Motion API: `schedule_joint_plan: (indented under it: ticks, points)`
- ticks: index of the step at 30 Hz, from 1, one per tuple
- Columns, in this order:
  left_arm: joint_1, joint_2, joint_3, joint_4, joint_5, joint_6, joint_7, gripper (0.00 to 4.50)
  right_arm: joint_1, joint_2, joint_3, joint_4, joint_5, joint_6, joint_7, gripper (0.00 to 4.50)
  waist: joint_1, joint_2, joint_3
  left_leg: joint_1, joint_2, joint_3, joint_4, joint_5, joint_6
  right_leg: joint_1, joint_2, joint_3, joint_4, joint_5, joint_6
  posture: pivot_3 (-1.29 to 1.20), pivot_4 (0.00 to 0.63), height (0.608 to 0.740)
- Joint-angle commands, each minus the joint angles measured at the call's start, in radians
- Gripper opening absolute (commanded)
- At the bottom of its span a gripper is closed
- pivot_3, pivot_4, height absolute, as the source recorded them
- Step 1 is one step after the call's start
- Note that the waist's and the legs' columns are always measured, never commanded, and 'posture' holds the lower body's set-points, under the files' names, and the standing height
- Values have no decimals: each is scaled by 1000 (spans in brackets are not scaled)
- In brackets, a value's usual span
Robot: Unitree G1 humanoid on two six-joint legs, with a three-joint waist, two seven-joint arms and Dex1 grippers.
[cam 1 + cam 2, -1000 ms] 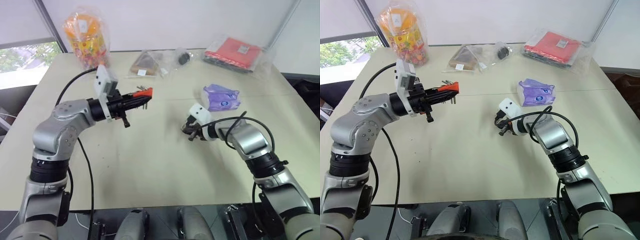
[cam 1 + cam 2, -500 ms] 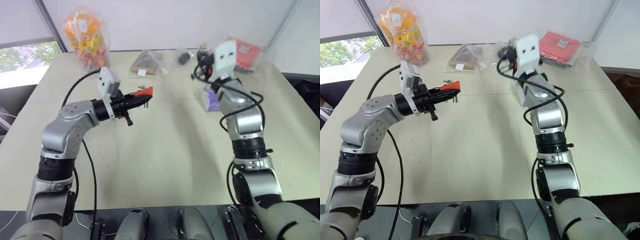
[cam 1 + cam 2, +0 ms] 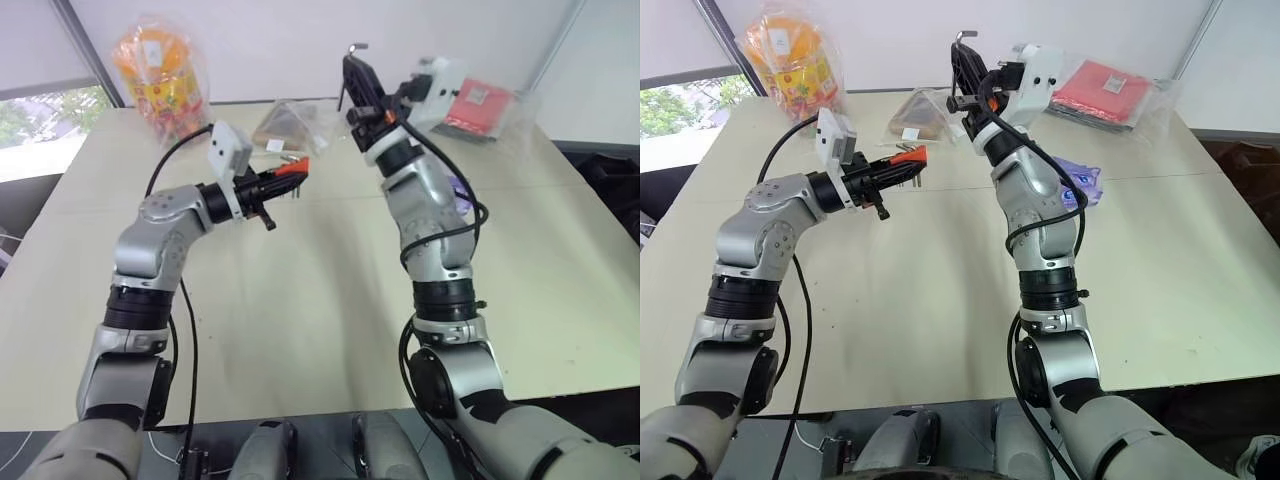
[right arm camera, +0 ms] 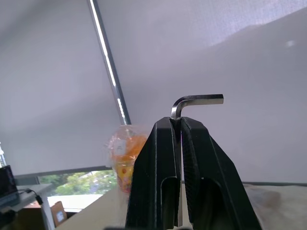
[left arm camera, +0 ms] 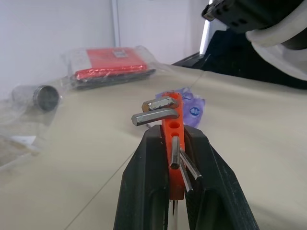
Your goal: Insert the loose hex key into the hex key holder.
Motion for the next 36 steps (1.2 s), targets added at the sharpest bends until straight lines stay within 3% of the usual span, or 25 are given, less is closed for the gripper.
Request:
schedule_joint_plan:
  ticks: [1, 36]
  points:
    - [-49, 1, 22, 5, 5, -35, -9, 0, -3, -1, 34, -86, 36, 21, 49, 83, 0, 0, 0, 0, 0, 0, 0, 0, 0, 0, 0, 0, 0, 0, 0, 0, 150, 740]
    - [-81, -14, 21, 9, 9, -33, -21, 0, 81, 8, 116, -100, -45, 12, 70, 83, 0, 0, 0, 0, 0, 0, 0, 0, 0, 0, 0, 0, 1, 0, 0, 0, 150, 740]
